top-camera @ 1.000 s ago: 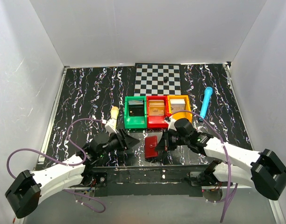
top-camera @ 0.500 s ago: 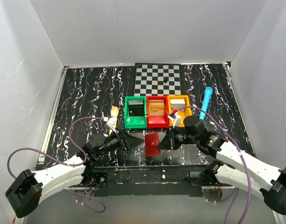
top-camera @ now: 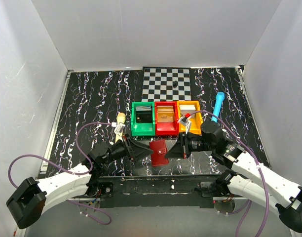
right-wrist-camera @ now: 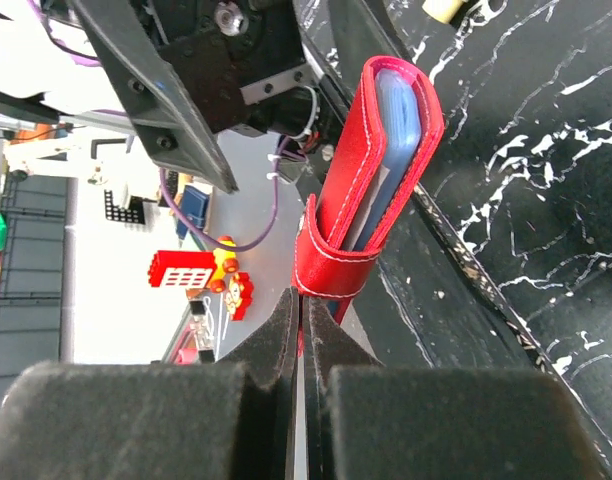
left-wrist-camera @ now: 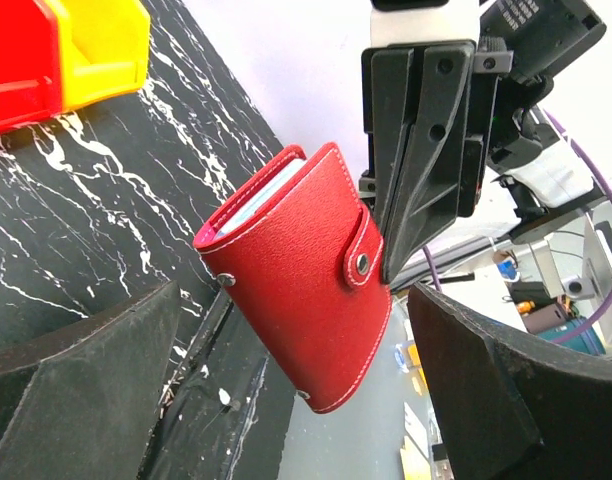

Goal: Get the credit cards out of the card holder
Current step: Open the card holder at the center of the board.

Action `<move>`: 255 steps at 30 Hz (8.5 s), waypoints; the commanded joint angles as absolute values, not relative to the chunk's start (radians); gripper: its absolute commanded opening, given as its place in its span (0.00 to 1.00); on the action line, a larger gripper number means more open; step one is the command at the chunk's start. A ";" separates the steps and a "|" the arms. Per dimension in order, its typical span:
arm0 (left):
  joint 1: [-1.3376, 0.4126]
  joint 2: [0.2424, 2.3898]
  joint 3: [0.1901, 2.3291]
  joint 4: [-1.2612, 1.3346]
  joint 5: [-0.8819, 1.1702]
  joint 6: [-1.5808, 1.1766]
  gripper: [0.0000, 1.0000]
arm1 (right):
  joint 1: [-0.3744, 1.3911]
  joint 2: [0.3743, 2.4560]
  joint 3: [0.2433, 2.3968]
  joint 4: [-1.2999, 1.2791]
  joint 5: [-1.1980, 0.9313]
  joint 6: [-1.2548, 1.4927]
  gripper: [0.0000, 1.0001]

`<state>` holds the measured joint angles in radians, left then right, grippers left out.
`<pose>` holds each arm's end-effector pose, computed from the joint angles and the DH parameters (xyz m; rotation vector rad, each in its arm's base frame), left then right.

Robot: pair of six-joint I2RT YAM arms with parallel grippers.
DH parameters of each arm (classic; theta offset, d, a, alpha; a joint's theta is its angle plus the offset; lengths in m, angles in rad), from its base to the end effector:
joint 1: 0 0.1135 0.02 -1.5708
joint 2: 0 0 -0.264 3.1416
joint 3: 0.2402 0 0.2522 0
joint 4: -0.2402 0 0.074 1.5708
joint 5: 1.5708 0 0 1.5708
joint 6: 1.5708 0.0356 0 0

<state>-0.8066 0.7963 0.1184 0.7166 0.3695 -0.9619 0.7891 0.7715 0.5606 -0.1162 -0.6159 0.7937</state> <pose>0.1090 -0.1323 0.1995 0.2049 1.7861 -1.6279 0.1125 0.1425 0.2718 -0.4847 2.1491 1.5753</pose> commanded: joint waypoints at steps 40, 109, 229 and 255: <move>-0.804 0.845 0.170 1.014 0.519 -1.048 0.13 | 0.776 0.762 0.526 0.123 -0.736 0.865 0.01; -1.060 1.068 1.023 -0.549 -0.282 -1.108 0.00 | 1.302 1.262 1.289 -0.775 0.606 0.615 0.53; -1.075 1.031 0.985 -0.609 -0.374 -1.131 0.00 | 1.284 1.212 1.189 -0.729 0.477 0.572 0.01; -1.075 1.022 0.973 -0.634 -0.394 -1.155 0.00 | 1.270 1.141 1.141 -0.680 0.459 0.584 0.01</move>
<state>-1.0782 1.0489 0.9768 -0.6060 -0.3180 -1.1542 1.2758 1.1824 1.1587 -0.6636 0.4488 0.5846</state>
